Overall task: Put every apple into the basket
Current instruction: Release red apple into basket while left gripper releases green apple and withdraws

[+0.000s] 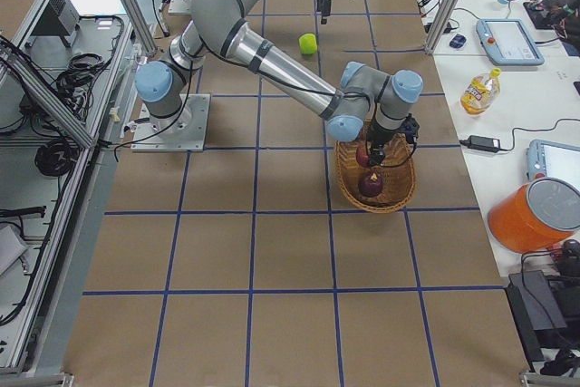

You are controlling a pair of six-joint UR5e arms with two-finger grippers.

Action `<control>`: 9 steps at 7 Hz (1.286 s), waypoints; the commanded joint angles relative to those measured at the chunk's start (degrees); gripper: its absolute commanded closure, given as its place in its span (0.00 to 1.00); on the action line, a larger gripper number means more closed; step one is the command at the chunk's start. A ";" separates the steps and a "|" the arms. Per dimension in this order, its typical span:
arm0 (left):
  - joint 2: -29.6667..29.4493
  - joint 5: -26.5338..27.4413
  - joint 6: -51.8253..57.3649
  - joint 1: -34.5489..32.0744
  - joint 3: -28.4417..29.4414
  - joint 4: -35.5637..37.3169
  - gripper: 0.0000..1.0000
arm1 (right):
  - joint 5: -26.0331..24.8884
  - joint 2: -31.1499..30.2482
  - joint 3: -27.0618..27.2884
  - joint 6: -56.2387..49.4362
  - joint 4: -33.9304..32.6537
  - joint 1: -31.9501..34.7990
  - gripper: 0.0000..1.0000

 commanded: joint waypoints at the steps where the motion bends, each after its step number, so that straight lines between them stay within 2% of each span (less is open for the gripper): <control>1: 7.51 -0.03 5.00 4.83 3.63 -13.58 0.00 | -1.68 0.70 0.33 -3.21 -0.05 -0.18 1.00; 3: 14.37 1.01 15.34 10.88 3.82 -22.74 0.00 | -2.66 1.14 -0.20 -5.08 -0.14 -0.35 1.00; 4: 17.62 0.93 19.66 13.79 2.78 -24.53 0.00 | -2.66 1.23 -0.11 -5.35 -0.14 -0.79 1.00; 5: 19.65 1.11 22.75 16.26 2.59 -24.54 0.00 | -3.10 1.32 -0.20 -5.35 -0.32 -0.97 0.92; 6: 21.85 1.02 23.22 17.15 0.59 -24.81 0.00 | -5.19 1.32 0.23 -6.13 -0.15 -0.97 0.70; 7: 23.96 1.11 23.31 17.60 -2.47 -24.11 0.00 | -4.60 1.23 0.24 -6.14 -0.14 -0.97 0.01; 8: 24.68 2.76 23.48 17.86 -3.98 -21.58 0.00 | -4.60 0.45 0.24 -6.14 0.90 -0.97 0.00; 9: 24.51 2.95 23.48 17.95 -3.91 -20.60 0.00 | -2.77 -1.21 -0.37 -6.14 5.78 -0.88 0.00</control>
